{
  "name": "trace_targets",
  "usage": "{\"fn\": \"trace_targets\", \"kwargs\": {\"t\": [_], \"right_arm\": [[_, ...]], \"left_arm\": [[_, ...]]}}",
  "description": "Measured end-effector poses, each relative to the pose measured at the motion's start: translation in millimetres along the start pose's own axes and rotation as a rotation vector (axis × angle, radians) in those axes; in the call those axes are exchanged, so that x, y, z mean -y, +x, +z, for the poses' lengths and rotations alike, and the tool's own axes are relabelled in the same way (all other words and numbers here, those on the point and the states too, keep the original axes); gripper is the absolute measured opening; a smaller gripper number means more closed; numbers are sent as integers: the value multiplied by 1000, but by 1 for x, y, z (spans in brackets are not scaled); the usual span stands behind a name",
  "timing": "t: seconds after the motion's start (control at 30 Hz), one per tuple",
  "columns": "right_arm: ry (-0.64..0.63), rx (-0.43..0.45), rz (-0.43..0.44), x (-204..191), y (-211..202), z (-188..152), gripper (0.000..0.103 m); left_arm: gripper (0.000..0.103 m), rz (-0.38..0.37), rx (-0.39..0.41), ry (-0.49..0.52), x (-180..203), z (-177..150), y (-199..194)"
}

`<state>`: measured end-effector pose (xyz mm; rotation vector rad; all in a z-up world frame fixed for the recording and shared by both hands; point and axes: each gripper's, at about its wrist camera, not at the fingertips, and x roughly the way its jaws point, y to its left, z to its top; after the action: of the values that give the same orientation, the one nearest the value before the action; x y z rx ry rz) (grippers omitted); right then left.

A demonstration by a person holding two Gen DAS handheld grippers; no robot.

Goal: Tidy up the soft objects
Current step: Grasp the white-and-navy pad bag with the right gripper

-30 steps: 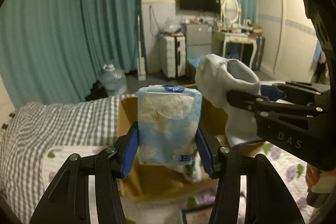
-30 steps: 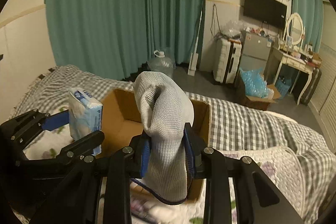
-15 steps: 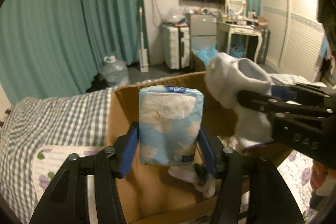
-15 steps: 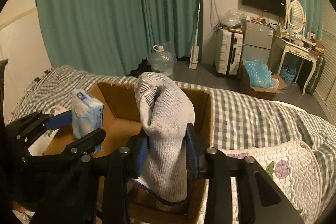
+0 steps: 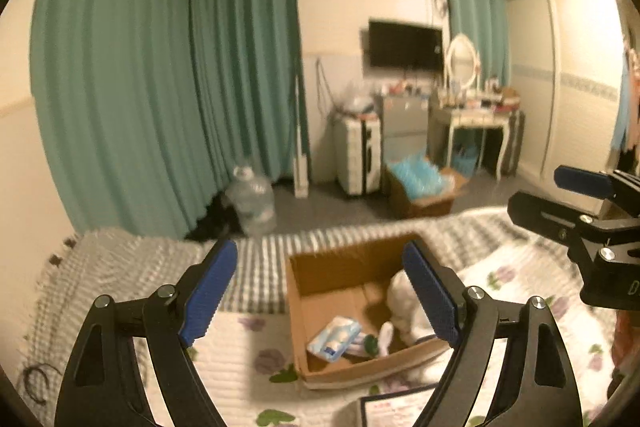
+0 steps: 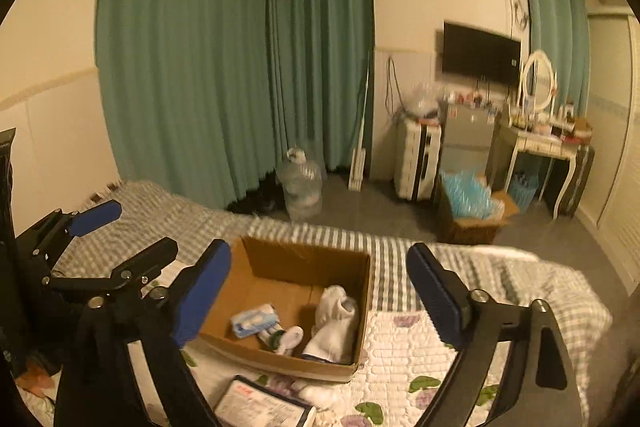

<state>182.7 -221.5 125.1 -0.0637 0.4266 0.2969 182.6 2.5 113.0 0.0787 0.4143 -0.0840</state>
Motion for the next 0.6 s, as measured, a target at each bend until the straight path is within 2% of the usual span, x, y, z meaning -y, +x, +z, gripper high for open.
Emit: {"fn": "trace_targets", "kwargs": {"t": [0.07, 0.1, 0.2, 0.3, 0.47, 0.6], "right_arm": [[-14, 35, -10, -8, -35, 12, 95], [-19, 43, -13, -10, -46, 15, 96], [-35, 48, -15, -22, -82, 21, 97], [-44, 43, -5, -29, -109, 14, 97], [-95, 16, 0, -46, -127, -14, 97], [-109, -35, 31, -57, -109, -54, 97]], "left_arm": [[98, -5, 45, 3, 0, 12, -35], [100, -2, 72, 6, -1, 18, -56], [100, 10, 123, 9, -5, 26, -98], [100, 7, 139, 10, -8, 25, -127], [100, 13, 133, 10, -14, 0, -144], [100, 56, 92, 11, -15, -31, -135]]}}
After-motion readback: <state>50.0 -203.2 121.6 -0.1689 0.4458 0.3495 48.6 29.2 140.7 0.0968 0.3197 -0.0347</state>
